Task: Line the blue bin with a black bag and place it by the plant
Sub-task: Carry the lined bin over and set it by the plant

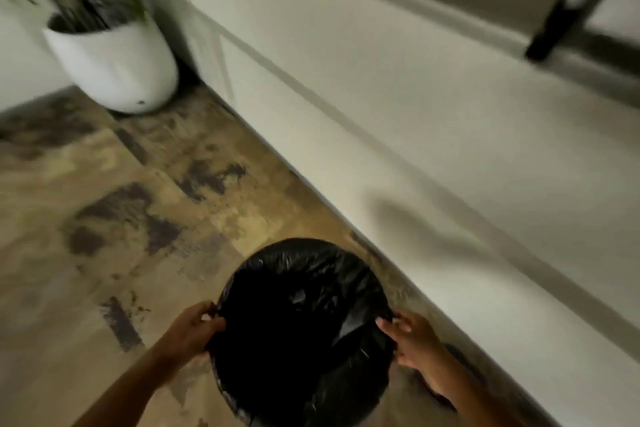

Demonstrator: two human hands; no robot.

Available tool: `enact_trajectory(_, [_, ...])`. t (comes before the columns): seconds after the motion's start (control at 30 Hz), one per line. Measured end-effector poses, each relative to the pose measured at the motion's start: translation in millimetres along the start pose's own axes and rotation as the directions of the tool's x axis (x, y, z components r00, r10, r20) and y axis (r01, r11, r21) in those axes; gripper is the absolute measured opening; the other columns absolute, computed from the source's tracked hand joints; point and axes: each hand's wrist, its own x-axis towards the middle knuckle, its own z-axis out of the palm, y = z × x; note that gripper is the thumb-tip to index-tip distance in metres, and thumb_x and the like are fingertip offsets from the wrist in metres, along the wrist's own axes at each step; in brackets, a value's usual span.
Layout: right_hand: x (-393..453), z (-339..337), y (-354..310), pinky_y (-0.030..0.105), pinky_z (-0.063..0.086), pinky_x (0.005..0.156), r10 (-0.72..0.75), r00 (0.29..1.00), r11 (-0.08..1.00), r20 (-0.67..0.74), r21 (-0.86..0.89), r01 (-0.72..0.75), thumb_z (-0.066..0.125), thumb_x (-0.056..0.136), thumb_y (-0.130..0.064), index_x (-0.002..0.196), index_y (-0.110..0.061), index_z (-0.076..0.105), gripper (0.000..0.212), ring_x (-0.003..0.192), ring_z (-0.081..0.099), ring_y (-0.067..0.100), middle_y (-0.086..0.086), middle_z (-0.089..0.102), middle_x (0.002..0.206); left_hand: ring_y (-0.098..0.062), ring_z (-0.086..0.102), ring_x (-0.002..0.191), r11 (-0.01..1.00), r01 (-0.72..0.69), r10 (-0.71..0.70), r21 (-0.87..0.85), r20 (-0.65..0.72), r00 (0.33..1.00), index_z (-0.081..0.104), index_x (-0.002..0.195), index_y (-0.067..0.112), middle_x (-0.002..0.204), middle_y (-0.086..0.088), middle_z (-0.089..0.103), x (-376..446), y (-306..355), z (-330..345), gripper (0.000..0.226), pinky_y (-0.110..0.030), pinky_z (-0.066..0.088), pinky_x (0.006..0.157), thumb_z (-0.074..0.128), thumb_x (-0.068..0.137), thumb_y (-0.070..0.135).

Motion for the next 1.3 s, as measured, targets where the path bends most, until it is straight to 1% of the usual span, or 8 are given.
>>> enact_trajectory(0.17, [-52, 34, -78, 0.049, 0.059, 0.071, -0.094, 0.994, 0.981, 0.061, -0.166, 0.103, 0.069, 0.089, -0.029, 0.098, -0.015, 0.059, 0.019, 0.091, 0.068, 0.035, 0.019, 0.062, 0.111, -0.015, 0.052, 0.056, 0.988, -0.081, 0.098, 0.133, -0.126, 0.987, 0.055, 0.098, -0.005, 0.069, -0.009, 0.054, -51, 63, -73, 0.018, -0.024, 0.040, 0.050, 0.054, 0.096, 0.012])
enact_trajectory(0.37, [-130, 75, -167, 0.043, 0.061, 0.061, -0.146, 0.982, 0.987, 0.122, -0.056, 0.154, 0.063, 0.094, -0.016, 0.121, -0.003, 0.052, 0.033, 0.099, 0.066, 0.042, 0.021, 0.058, 0.122, -0.018, 0.053, 0.061, 0.959, -0.209, 0.244, 0.191, -0.180, 0.953, 0.058, 0.098, 0.002, 0.078, -0.013, 0.057, -90, 146, -164, 0.023, -0.029, 0.039, 0.057, 0.057, 0.092, 0.024])
enact_trajectory(0.5, [-177, 100, -223, 0.059, 0.058, 0.075, -0.232, 0.972, 0.973, 0.034, 0.012, 0.231, 0.067, 0.090, -0.012, 0.107, 0.002, 0.057, 0.024, 0.090, 0.068, 0.047, 0.030, 0.062, 0.116, -0.017, 0.048, 0.060, 0.956, -0.275, 0.290, 0.102, -0.195, 0.937, 0.055, 0.086, 0.009, 0.071, -0.006, 0.050, -146, 212, -200, 0.019, -0.024, 0.036, 0.050, 0.053, 0.097, 0.024])
enact_trajectory(0.63, [-223, 124, -275, 0.041, 0.061, 0.058, -0.315, 0.948, 0.945, 0.048, 0.109, 0.308, 0.063, 0.093, -0.013, 0.107, 0.000, 0.057, 0.020, 0.067, 0.072, 0.033, 0.022, 0.066, 0.108, -0.023, 0.064, 0.092, 0.928, -0.363, 0.343, -0.079, -0.194, 0.919, 0.065, 0.106, 0.021, 0.102, -0.006, 0.067, -187, 248, -243, 0.026, -0.032, 0.051, 0.073, 0.052, 0.096, 0.041])
enact_trajectory(0.77, [-241, 152, -313, 0.041, 0.061, 0.061, -0.352, 0.936, 0.923, 0.020, 0.175, 0.344, 0.063, 0.093, -0.012, 0.112, 0.005, 0.057, 0.026, 0.073, 0.072, 0.035, 0.020, 0.065, 0.112, -0.028, 0.065, 0.097, 0.843, -0.468, 0.391, -0.266, -0.296, 0.872, 0.063, 0.112, 0.014, 0.112, -0.016, 0.068, -209, 258, -274, 0.036, -0.036, 0.051, 0.081, 0.048, 0.097, 0.044])
enact_trajectory(0.9, [-240, 185, -340, 0.039, 0.061, 0.056, -0.325, 0.946, 0.913, -0.016, 0.256, 0.318, 0.061, 0.094, -0.009, 0.118, 0.006, 0.055, 0.029, 0.078, 0.068, 0.036, 0.021, 0.062, 0.113, -0.030, 0.060, 0.105, 0.844, -0.445, 0.315, -0.299, -0.395, 0.863, 0.055, 0.115, 0.017, 0.113, -0.012, 0.063, -215, 245, -279, 0.046, -0.040, 0.047, 0.083, 0.047, 0.093, 0.056])
enact_trajectory(1.1, [-211, 226, -377, 0.033, 0.056, 0.044, -0.301, 0.952, 0.894, -0.056, 0.331, 0.303, 0.060, 0.094, -0.008, 0.106, 0.004, 0.054, 0.018, 0.077, 0.065, 0.037, 0.018, 0.062, 0.088, -0.027, 0.057, 0.078, 0.824, -0.345, 0.179, -0.449, -0.372, 0.911, 0.054, 0.081, 0.016, 0.076, -0.011, 0.059, -195, 242, -254, 0.040, -0.037, 0.047, 0.070, 0.061, 0.085, 0.056])
enact_trajectory(1.3, [-152, 261, -414, 0.036, 0.054, 0.053, -0.313, 0.948, 0.886, -0.050, 0.345, 0.311, 0.059, 0.094, -0.008, 0.102, 0.004, 0.058, 0.014, 0.075, 0.065, 0.035, 0.019, 0.064, 0.084, -0.025, 0.058, 0.060, 0.705, -0.234, 0.045, -0.669, -0.287, 0.957, 0.066, 0.093, 0.005, 0.072, -0.015, 0.065, -122, 273, -240, 0.060, -0.033, 0.048, 0.060, 0.076, 0.071, 0.059])
